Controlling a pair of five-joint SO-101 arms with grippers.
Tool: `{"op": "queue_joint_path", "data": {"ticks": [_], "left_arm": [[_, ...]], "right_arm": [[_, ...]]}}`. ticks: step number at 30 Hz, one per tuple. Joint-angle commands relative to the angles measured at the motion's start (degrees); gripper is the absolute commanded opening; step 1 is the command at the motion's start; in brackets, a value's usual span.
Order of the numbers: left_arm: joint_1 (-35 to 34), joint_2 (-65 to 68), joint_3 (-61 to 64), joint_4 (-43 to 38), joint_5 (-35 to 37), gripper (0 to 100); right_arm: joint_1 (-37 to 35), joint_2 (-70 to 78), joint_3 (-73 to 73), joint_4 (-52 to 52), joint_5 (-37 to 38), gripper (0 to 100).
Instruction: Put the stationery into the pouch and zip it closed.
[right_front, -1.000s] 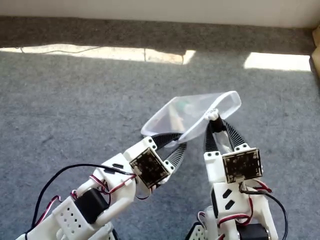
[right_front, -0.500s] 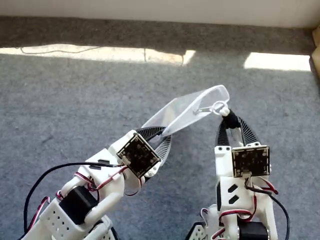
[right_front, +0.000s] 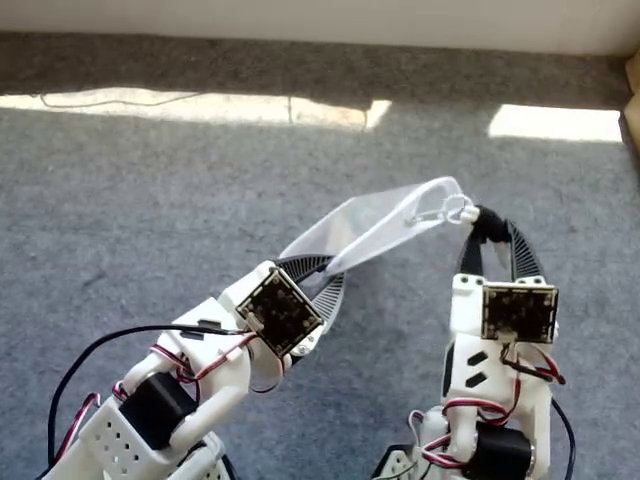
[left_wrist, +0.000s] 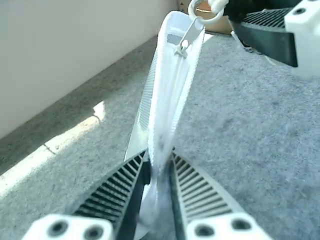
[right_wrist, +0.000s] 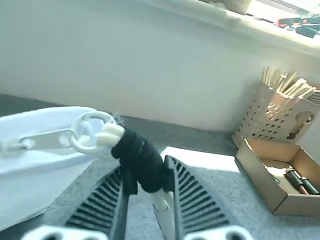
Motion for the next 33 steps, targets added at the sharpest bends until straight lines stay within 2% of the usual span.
{"op": "queue_joint_path", "data": {"ticks": [1,7,15,27,31,33], "left_arm": [[-2.2,-0.3,-2.5,0.8,0.6,1],[-5.0,-4.4,-2.2,1.0,0.7,1],[-6.2,-15.4,-2.0,6.2,0.7,1],[-6.2,-16.4,-1.9,6.5,0.7,1],[-6.2,-16.4,0.2,6.2,0.7,1],[-6.2,-16.4,0.9,6.1,0.7,1]], "right_arm": [[4.4,-0.4,0.7,-5.7,0.3,0.8],[7.1,-0.4,2.9,-9.4,0.4,0.8],[8.7,-0.4,3.2,-10.7,0.4,0.8],[8.5,-0.4,3.2,-10.4,-0.1,0.8],[5.8,-0.7,3.1,-9.3,0.1,2.0],[3.7,-0.8,2.9,-6.5,0.0,6.2]]}}
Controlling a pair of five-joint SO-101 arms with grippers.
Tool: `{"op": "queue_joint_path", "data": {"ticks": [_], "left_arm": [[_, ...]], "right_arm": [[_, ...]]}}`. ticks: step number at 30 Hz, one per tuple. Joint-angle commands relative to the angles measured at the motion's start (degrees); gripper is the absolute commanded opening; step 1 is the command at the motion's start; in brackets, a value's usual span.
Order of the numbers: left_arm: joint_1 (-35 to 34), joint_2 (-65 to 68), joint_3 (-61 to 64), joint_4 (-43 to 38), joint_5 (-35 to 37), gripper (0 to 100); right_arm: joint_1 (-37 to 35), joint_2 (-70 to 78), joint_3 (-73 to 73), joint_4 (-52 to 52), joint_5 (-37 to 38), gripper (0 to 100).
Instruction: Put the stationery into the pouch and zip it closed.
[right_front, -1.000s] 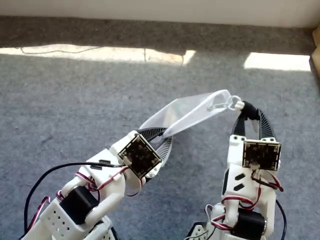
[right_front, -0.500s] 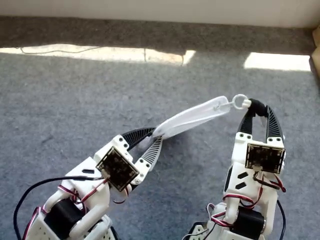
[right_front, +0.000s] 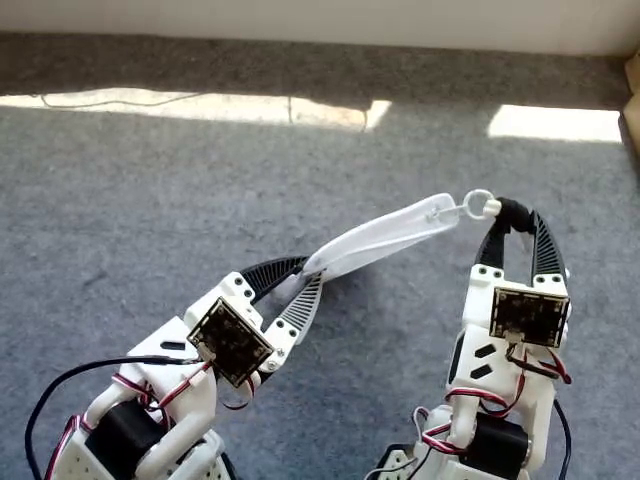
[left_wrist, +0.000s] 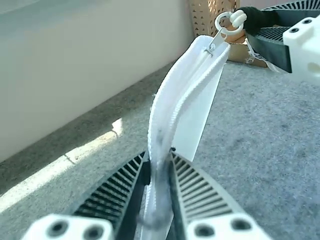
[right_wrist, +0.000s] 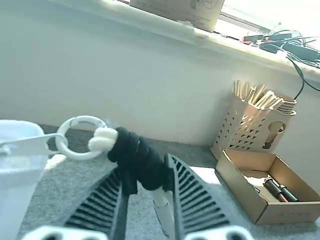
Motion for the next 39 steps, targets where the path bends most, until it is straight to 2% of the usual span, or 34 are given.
{"op": "queue_joint_path", "data": {"ticks": [1,5,15,22,25,29,39], "left_arm": [[-3.2,-1.5,-0.1,-0.3,0.5,1],[-3.3,-2.0,-0.1,-0.3,0.5,1],[-10.0,-1.5,0.1,-2.6,0.9,1],[-12.4,-1.5,0.3,-2.8,0.6,1],[-12.4,-1.5,2.5,-6.2,0.5,3],[-16.2,-1.5,5.5,-10.9,0.8,13],[-26.1,-1.5,8.8,-18.1,0.8,14]], "right_arm": [[-1.3,-0.4,-1.4,2.8,-0.1,9.1],[-5.1,-0.4,-1.5,6.1,-0.1,16.9],[-16.0,-0.4,-1.4,10.7,-0.2,17.0],[-19.5,-0.4,-1.0,10.7,-0.2,17.0],[-21.9,-0.4,-1.0,10.7,-0.2,17.0],[-24.6,-0.4,-0.9,10.7,-0.2,17.0],[-30.2,-0.3,-0.8,13.5,0.2,17.0]]}}
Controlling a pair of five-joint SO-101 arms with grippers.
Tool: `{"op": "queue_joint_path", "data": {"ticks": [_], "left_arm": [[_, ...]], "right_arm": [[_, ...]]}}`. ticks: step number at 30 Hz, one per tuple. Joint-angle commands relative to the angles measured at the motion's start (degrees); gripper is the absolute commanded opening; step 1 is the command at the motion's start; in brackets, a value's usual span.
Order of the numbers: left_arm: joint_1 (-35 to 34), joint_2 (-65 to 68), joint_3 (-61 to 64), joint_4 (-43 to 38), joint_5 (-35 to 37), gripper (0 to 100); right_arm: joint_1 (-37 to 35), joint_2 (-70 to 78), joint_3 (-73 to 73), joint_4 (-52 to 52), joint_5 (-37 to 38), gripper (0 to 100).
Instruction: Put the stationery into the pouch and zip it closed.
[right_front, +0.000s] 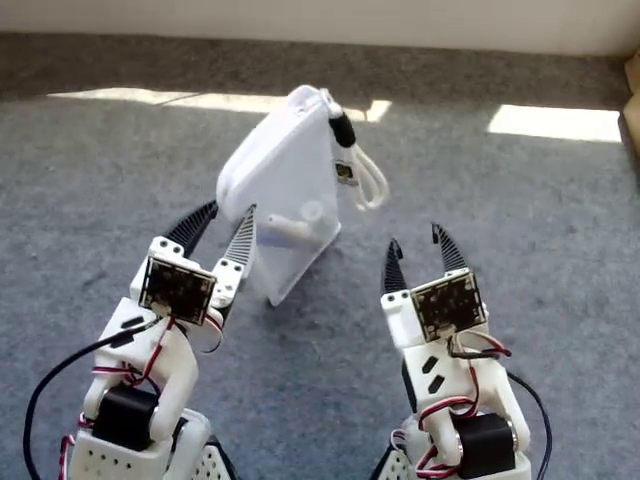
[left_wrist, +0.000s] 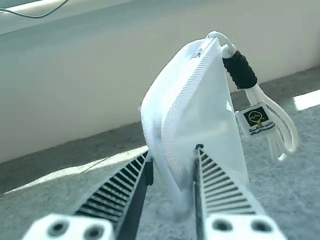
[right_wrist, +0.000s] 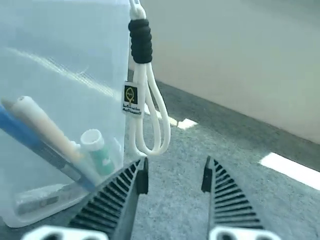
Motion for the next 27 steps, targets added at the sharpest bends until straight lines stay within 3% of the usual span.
{"op": "queue_joint_path", "data": {"ticks": [1,8,17,21,27], "left_arm": [[-3.3,-0.6,-0.6,-2.5,0.8,14],[-5.3,-0.9,-3.6,-1.8,0.9,14],[-5.7,-2.5,-11.6,9.9,0.9,13],[-8.5,-11.2,-12.1,12.6,0.9,8],[-9.3,-9.6,-11.7,13.5,0.8,9]], "right_arm": [[-0.9,-0.4,-0.7,0.2,0.4,17.0],[-0.9,-0.4,2.4,-1.1,0.5,17.0],[-0.9,-0.4,3.6,-2.5,0.5,17.0],[-0.9,-0.5,3.6,-2.6,0.5,17.0],[-0.9,-0.5,3.6,-2.6,0.3,17.0]]}}
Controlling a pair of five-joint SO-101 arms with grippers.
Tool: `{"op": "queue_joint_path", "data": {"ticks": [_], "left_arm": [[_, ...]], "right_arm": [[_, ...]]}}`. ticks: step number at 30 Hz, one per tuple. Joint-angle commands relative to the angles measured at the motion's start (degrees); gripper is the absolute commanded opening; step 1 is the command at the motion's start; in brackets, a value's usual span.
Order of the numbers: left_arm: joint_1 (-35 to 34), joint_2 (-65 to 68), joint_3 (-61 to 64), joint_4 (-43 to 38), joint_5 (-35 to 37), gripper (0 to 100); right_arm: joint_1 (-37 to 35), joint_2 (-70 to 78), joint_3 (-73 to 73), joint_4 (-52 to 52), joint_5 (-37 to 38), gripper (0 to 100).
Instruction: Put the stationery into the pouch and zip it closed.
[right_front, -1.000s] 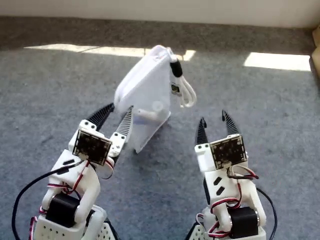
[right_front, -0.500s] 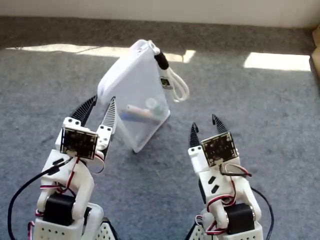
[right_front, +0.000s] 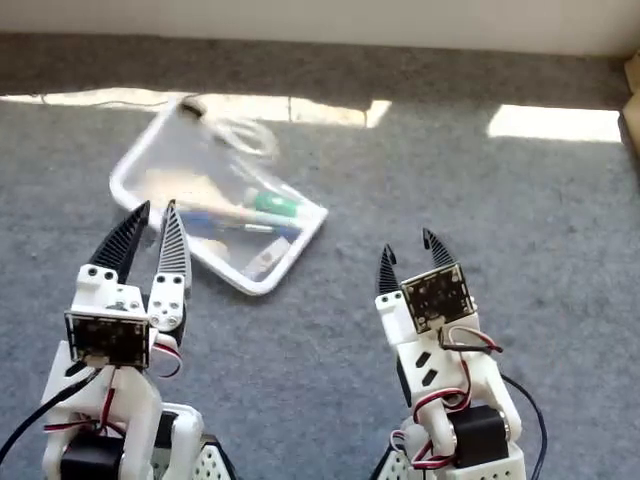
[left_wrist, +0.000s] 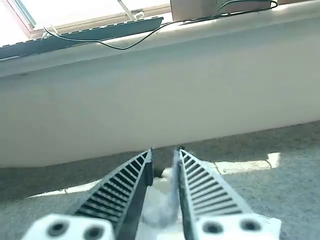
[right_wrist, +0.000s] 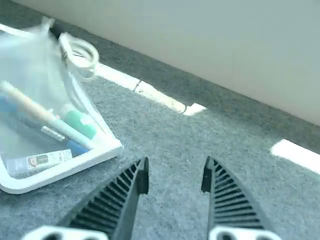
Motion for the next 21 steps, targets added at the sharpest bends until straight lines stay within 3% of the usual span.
{"op": "queue_joint_path", "data": {"ticks": [1,7,9,21], "left_arm": [[-0.3,0.1,-1.5,0.2,0.4,9],[-0.3,-0.1,-2.5,0.3,0.5,4],[-0.3,-0.1,-2.7,0.3,0.5,0],[-0.7,0.0,0.8,0.6,0.2,1]], "right_arm": [[-0.4,-0.9,-0.6,-1.8,0.2,16.9],[-0.1,-0.9,-0.9,-1.5,0.2,0.0],[0.0,-0.9,-1.1,-1.4,0.2,1.1],[-0.4,-0.9,-6.5,-2.2,0.0,1.1]]}}
